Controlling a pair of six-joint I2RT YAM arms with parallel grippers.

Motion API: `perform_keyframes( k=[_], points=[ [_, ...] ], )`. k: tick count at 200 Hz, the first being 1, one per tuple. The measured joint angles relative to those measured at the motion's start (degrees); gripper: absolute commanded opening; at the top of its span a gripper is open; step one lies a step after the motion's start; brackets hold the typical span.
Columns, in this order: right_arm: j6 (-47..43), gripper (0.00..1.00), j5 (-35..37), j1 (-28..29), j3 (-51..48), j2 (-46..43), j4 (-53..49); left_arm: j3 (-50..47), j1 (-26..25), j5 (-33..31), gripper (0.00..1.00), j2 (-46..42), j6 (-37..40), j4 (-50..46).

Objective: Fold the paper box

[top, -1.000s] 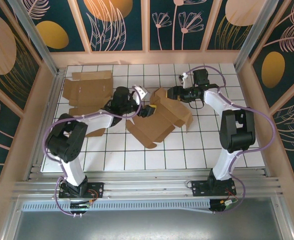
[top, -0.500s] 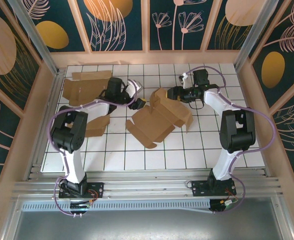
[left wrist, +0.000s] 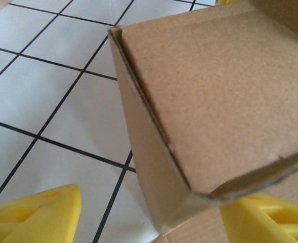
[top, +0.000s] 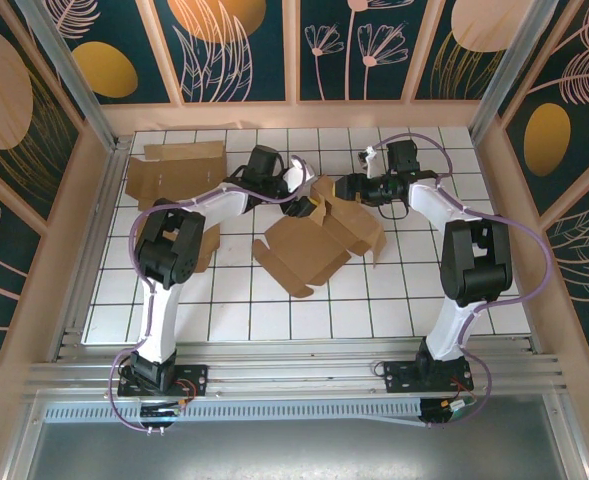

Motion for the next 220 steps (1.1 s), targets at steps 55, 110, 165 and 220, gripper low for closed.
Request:
perform_keyframes(
  k=[55, 110, 165, 220],
  points=[
    [0.15, 0.67, -0.26, -0.15, -0.48, 0.00, 1.18, 5.49, -1.60, -1.60, 0.49, 4.04, -3.52, -0.07],
    [0.87, 0.80, -1.84, -0.83, -0.44, 1.01, 1.29, 7.91, -2.64, -1.62, 0.33, 7.76, -5.62, 0.55],
    [2.75, 0.70, -7.06, -2.78, -0.50, 2.12, 2.32, 10.54, -2.60, 0.26, 0.26, 9.49, -5.40, -0.22],
    [1.42, 0.68, -11.17, -2.78, -0.87, 3.58, 4.68, 13.79, -2.97, 6.12, 0.91, 11.98, -5.86, 0.61]
  ],
)
